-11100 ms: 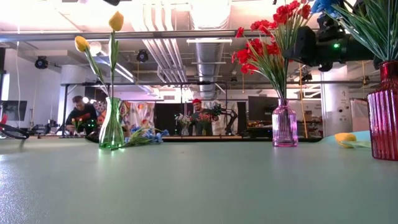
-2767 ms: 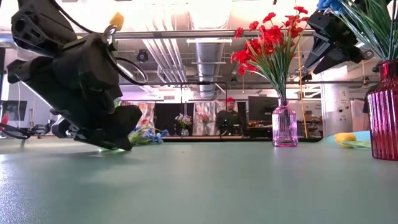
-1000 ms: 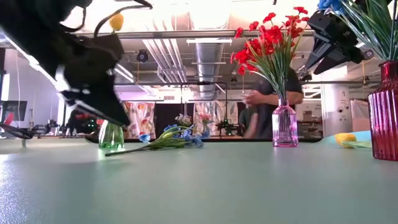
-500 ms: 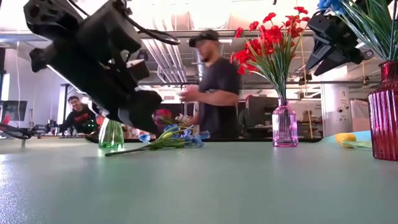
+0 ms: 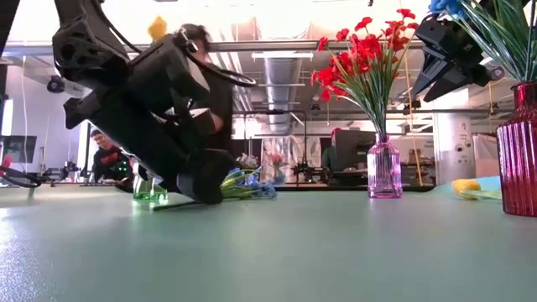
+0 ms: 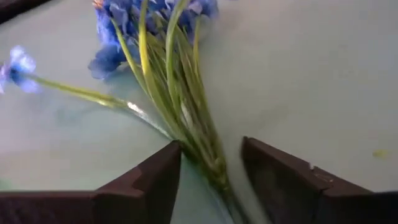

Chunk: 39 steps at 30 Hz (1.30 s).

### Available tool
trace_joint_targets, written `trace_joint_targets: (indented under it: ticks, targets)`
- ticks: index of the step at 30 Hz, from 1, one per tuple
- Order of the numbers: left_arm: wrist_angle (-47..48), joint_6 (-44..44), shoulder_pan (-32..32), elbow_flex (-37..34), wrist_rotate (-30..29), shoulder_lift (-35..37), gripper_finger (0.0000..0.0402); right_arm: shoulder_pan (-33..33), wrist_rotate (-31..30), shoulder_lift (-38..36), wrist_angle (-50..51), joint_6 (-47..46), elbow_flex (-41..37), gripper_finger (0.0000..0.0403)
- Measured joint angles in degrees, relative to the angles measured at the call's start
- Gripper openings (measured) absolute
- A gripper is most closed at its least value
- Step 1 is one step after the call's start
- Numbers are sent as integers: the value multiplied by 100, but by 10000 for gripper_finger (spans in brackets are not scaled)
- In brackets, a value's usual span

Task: Sort flowers into vase by color
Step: Put the blue flower into the red vase

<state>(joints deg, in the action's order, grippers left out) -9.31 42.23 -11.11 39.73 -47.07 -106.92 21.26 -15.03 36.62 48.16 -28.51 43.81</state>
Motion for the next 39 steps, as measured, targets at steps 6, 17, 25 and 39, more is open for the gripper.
trace_joint_targets:
  ticks: [6, 17, 25, 39]
  targets:
    - [-121, 283, -9, 2, 3, -86, 91, 0, 0, 0, -2, 0, 0, 201]
    - [-39, 543, -98, -23, 152, 136, 3, 0, 4, -29, -6, 79, 10, 201]
    - [248, -134, -452, -24, 268, 1258, 0, 0, 360, -94, 9, -71, 234, 201]
    - [-187, -1946, -774, -19, 796, 3065, 0, -1, 1669, -100, 578, -20, 917, 201]
